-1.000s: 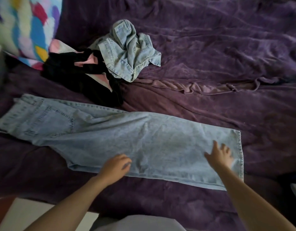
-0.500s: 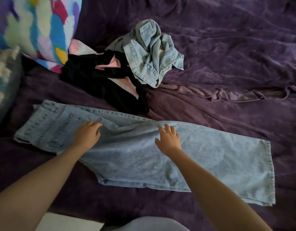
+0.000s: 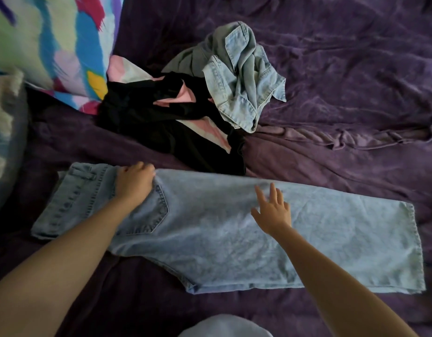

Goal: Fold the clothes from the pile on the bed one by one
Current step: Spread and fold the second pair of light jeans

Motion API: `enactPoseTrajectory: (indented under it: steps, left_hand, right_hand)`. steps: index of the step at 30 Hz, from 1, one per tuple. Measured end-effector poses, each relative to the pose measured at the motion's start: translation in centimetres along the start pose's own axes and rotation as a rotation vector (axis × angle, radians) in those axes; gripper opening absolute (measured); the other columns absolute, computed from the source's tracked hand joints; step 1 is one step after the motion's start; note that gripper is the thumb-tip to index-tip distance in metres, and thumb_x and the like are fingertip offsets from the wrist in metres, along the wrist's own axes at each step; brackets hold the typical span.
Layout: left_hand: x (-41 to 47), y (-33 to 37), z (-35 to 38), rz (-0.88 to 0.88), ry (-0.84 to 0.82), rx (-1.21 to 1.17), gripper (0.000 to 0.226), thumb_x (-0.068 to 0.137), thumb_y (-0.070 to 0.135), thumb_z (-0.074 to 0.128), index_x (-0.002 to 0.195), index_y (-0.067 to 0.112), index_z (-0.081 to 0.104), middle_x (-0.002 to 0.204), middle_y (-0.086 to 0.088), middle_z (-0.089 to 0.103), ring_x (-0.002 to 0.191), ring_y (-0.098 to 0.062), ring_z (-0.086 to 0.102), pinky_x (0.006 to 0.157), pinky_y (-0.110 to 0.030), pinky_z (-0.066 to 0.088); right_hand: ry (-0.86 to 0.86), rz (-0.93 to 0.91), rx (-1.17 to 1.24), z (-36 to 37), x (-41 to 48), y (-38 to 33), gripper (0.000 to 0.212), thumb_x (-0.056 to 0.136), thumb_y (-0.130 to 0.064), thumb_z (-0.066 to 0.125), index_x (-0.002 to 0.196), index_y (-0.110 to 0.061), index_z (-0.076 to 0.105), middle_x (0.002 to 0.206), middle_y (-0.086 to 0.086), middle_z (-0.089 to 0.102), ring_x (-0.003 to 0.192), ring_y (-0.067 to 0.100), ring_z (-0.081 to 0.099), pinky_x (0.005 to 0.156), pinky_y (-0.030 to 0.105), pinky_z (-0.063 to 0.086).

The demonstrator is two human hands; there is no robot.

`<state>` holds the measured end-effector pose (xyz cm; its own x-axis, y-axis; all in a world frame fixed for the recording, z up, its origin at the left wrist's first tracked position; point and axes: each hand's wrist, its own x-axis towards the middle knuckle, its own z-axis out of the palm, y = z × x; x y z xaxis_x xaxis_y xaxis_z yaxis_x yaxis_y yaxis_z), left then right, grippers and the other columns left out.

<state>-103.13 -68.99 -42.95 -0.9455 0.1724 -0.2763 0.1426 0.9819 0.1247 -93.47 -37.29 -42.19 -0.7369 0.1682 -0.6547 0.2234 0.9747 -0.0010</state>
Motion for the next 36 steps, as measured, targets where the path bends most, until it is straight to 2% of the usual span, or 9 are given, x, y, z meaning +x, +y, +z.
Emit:
enactPoseTrajectory:
  steps: [3,10,15,21,24,27,31,33,36]
  left_hand:
    - [0.5,-1.2,-1.1,-0.069,0.146,-0.095,0.024,0.093,0.020,0.053,0.106,0.002,0.063,0.099,-0.023,0.060,0.094,-0.040,0.056,0.085,-0.047,0.036]
    - [-2.1,-4.4,-0.9,-0.270,-0.052,-0.039,0.067,0.091,0.042,0.051,0.147,0.017,0.025,0.153,-0.021,0.018,0.141,-0.037,0.012,0.109,-0.056,0.016]
    - [-6.9,-10.4,-1.6,-0.780,-0.047,-0.229,0.075,0.086,0.049,0.055,0.143,0.009,0.027,0.147,-0.027,0.023,0.135,-0.043,0.020,0.107,-0.059,0.019]
    - [-9.6,-12.9,-1.9,-0.800,-0.176,-0.282,0.059,0.086,0.043,0.060,0.126,0.003,0.042,0.129,-0.029,0.045,0.118,-0.047,0.043,0.095,-0.056,0.038]
    - [-10.2,-13.7,-2.2,-0.857,-0.220,-0.330,0.059,0.087,0.042,0.061,0.127,0.003,0.043,0.131,-0.028,0.046,0.118,-0.047,0.044,0.098,-0.054,0.037]
    - [-10.7,-15.9,-2.1,-0.905,-0.044,-0.488,0.035,0.088,0.011,0.059,0.120,-0.003,0.055,0.126,-0.027,0.053,0.112,-0.044,0.051,0.094,-0.043,0.044]
    - [-9.7,-21.3,-0.5,-1.040,0.000,-0.717,0.037,0.097,-0.002,0.036,0.131,-0.019,0.038,0.136,-0.035,0.041,0.125,-0.045,0.042,0.100,-0.027,0.041]
    - [-10.9,-18.2,-2.1,-1.017,0.050,-0.731,0.040,0.093,0.012,0.053,0.129,-0.006,0.047,0.126,-0.029,0.052,0.112,-0.046,0.052,0.094,-0.046,0.046]
    - [-12.4,-12.0,-2.1,-0.976,-0.041,-0.997,0.050,0.090,0.023,0.061,0.133,0.005,0.042,0.129,-0.022,0.050,0.113,-0.044,0.051,0.084,-0.047,0.047]
  right_hand:
    - [-0.064,0.014,-0.034,0.9,-0.7,-0.5,0.067,0.098,-0.046,0.033,0.150,-0.028,-0.006,0.155,0.015,-0.019,0.145,0.032,-0.009,0.114,0.045,0.016]
    - [-0.167,-0.011,-0.020,3.5,-3.7,-2.5,0.067,0.098,-0.051,0.028,0.149,-0.029,-0.009,0.155,0.014,-0.021,0.145,0.031,-0.009,0.114,0.046,0.016]
    - [-0.201,-0.058,0.034,5.6,-6.0,-4.1,0.067,0.097,-0.053,0.028,0.150,-0.030,-0.008,0.155,0.014,-0.021,0.145,0.031,-0.007,0.114,0.046,0.016]
    - [-0.082,-0.115,0.074,5.4,-8.2,-5.3,0.064,0.098,-0.053,0.027,0.150,-0.028,0.002,0.158,0.010,-0.009,0.146,0.027,0.002,0.114,0.043,0.018]
    - [0.059,-0.419,0.014,5.0,-10.8,-5.8,0.068,0.090,-0.054,0.049,0.146,-0.019,0.033,0.153,0.016,0.025,0.139,0.028,0.033,0.109,0.039,0.033]
    - [0.109,-0.614,-0.136,6.4,-13.1,-7.0,0.075,0.046,-0.072,0.075,0.105,-0.025,0.072,0.107,0.002,0.070,0.092,0.015,0.069,0.071,0.022,0.055]
    - [-0.070,-0.480,-0.096,8.7,-13.7,-9.0,0.072,0.083,-0.038,0.062,0.146,-0.023,0.030,0.141,0.007,0.042,0.129,0.022,0.041,0.100,0.033,0.039]
    - [0.055,-0.441,-0.040,8.8,-13.7,-9.6,0.067,0.071,-0.029,0.075,0.134,-0.025,0.051,0.121,0.004,0.061,0.110,0.021,0.059,0.084,0.028,0.050]
    - [0.173,-0.517,-0.077,8.3,-14.2,-10.1,0.060,0.021,-0.029,0.090,0.079,-0.024,0.077,0.062,-0.007,0.066,0.050,0.011,0.062,0.039,0.015,0.044]
